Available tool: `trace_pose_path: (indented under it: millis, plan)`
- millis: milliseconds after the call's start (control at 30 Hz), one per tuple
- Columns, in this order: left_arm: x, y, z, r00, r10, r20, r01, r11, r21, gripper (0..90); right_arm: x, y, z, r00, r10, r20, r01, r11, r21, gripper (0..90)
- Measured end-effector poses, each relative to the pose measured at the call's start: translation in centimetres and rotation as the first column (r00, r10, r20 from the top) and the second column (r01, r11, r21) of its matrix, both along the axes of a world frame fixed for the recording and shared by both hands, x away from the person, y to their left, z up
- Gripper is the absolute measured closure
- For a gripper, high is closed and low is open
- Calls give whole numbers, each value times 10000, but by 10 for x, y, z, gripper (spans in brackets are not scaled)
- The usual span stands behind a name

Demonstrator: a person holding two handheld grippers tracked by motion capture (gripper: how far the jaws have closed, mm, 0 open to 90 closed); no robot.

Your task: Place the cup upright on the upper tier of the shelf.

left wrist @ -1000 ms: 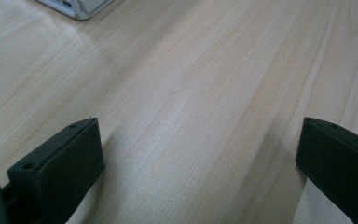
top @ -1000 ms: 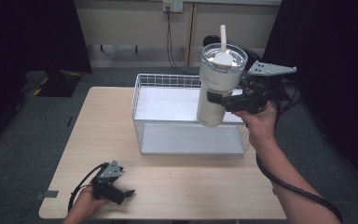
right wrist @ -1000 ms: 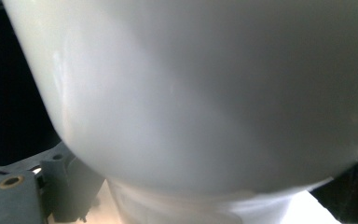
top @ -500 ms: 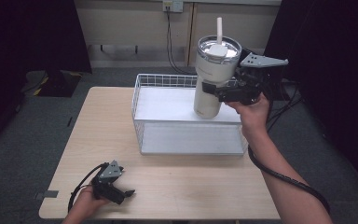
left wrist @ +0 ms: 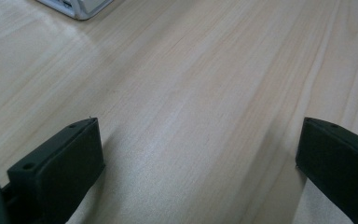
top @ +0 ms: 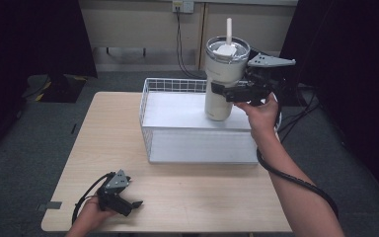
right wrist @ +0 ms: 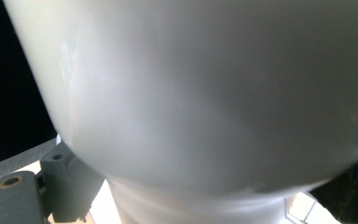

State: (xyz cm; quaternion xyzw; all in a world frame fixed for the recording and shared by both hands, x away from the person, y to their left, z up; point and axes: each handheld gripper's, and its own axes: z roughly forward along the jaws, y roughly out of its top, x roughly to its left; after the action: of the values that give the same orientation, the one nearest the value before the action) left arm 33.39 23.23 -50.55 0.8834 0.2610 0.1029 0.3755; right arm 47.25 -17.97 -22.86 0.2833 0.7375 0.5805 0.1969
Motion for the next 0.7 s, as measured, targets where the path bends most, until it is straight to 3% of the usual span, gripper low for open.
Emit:
trace_pose_path:
  millis: [700]
  plan:
    - [0, 0, 0, 10000, 2, 2, -2, 10000, -1, 0, 20, 15, -11, 9968, -801, 81, 801, 9968, -29, 99]
